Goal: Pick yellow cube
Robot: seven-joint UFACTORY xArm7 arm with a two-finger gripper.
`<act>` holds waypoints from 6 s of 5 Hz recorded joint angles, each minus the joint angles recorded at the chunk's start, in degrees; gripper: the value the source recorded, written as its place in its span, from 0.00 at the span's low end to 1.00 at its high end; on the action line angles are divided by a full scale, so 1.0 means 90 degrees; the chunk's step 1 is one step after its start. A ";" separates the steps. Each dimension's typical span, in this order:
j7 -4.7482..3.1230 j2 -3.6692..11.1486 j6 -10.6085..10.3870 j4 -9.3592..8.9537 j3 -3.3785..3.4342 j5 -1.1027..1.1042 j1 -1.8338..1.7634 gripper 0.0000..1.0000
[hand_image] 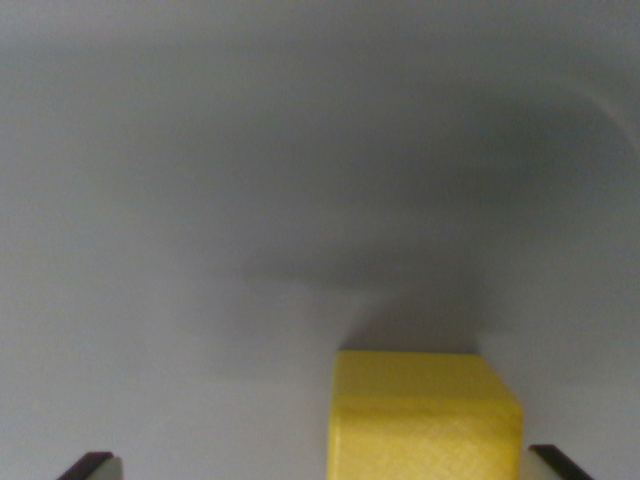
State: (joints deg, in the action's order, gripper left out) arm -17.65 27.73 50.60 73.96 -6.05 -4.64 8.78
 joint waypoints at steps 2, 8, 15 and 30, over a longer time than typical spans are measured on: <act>-0.0079 0.0120 -0.0172 -0.0058 -0.0016 -0.0028 0.0031 0.00; -0.0217 0.0329 -0.0472 -0.0158 -0.0045 -0.0076 0.0084 0.00; -0.0225 0.0341 -0.0490 -0.0164 -0.0047 -0.0079 0.0087 1.00; -0.0152 -0.0194 0.0702 0.0498 -0.0091 0.0019 0.0067 1.00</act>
State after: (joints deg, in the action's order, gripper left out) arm -19.02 25.98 56.92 78.44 -6.87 -4.47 9.39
